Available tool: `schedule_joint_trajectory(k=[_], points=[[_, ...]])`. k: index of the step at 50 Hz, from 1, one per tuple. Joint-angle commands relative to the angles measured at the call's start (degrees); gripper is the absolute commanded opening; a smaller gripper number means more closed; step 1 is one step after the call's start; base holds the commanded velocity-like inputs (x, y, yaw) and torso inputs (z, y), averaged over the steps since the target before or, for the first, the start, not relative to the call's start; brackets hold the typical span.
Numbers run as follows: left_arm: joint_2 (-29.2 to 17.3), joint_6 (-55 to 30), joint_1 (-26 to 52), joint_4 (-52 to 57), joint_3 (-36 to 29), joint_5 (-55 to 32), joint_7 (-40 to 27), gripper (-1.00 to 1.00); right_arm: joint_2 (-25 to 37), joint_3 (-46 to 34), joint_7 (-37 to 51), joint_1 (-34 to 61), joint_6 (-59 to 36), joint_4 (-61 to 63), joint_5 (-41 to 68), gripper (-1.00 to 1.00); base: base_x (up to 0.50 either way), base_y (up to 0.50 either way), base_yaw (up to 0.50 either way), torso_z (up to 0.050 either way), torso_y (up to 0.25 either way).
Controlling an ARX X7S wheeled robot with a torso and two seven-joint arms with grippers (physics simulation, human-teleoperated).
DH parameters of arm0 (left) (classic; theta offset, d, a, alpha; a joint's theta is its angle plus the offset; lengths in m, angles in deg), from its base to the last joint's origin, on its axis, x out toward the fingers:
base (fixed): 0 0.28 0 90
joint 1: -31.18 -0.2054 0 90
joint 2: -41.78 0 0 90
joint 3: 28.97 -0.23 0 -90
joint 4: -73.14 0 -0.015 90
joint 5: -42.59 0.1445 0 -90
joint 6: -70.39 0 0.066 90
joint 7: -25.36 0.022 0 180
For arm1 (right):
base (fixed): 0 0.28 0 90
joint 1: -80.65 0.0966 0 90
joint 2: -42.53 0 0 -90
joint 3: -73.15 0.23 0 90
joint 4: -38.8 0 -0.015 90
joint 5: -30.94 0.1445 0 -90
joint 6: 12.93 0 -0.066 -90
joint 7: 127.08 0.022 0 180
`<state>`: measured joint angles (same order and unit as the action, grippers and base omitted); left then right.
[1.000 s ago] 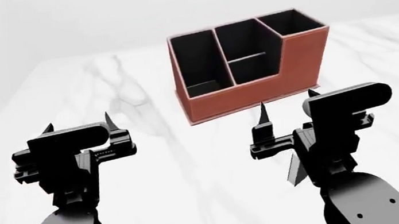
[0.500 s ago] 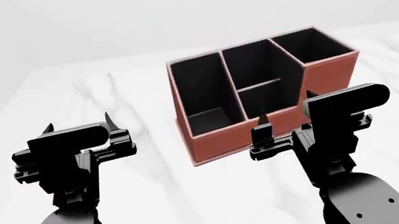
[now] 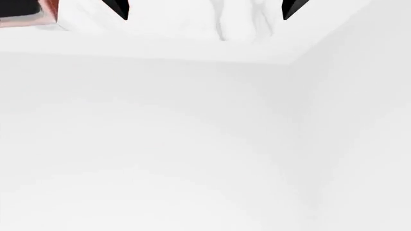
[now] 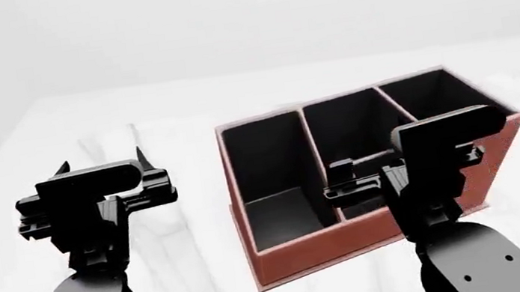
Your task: Pick up the book and place it in the left compartment of the caddy.
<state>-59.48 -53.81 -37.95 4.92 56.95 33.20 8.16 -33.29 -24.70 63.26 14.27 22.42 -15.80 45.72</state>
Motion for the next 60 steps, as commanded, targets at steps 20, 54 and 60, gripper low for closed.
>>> schedule_joint_trajectory(k=[20,54,60], points=[[-0.9,0.5,-0.7,0.1,-0.6,-0.8,-0.6,1.00,-0.6,3.0,4.5,4.5,-17.8,7.6,2.6,1.00,0.10,0.00,0.00,0.000,0.001],[-2.1,0.0,-0.4,1.2,-0.2,-1.9,-1.4,1.00,53.5,-14.4,77.0,6.2,33.4,13.2,108.2,1.00,0.00,0.00,0.00,0.000,0.000],[-2.1,0.2,-0.6,1.2,-0.3,-2.1,-1.6,1.00,55.1,-13.3,76.6,1.3,38.1,15.5,107.8,1.00,0.00,0.00,0.00,0.000,0.000]])
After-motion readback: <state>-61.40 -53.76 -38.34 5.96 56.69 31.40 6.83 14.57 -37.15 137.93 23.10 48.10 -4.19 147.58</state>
